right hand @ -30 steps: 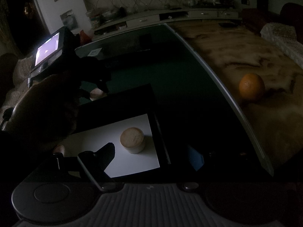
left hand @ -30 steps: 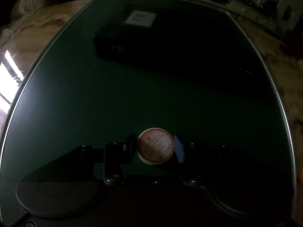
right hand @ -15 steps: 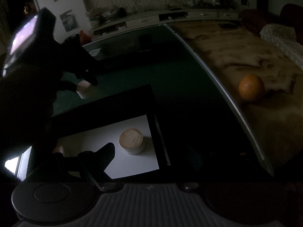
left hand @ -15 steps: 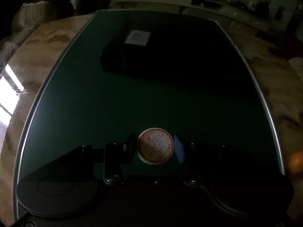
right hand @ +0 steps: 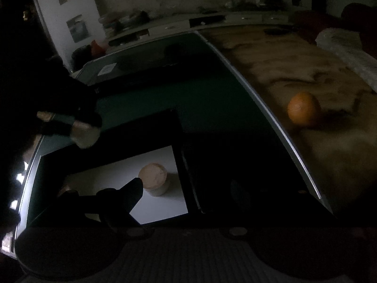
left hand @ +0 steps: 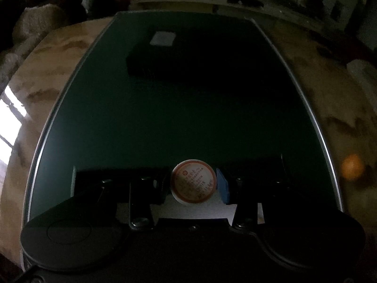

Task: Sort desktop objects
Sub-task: 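Lift the cup with the left gripper and carry it toward the box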

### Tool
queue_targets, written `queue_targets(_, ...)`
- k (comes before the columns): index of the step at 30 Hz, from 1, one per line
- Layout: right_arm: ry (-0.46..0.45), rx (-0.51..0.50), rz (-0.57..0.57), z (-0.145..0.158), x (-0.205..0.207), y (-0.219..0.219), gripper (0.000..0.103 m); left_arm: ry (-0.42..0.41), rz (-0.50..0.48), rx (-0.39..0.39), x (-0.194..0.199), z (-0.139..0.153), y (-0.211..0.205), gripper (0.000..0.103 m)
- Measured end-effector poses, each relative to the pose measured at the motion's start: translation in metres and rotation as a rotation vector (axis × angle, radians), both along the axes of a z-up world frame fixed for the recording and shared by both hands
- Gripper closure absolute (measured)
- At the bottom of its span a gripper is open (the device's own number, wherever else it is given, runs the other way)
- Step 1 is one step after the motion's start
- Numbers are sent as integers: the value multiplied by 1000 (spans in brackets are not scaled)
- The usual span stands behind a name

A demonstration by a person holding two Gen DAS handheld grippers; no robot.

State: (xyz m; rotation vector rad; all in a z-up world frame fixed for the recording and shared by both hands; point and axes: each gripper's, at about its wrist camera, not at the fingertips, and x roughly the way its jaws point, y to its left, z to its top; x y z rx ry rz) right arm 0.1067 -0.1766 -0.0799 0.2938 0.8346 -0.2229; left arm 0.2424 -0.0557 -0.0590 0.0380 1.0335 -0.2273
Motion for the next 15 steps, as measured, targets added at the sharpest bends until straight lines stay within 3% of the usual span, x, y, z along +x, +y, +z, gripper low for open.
queue_targets(15,8,3,-21,-1,-2,-8,18,89,8,8,-23,-39,2,62)
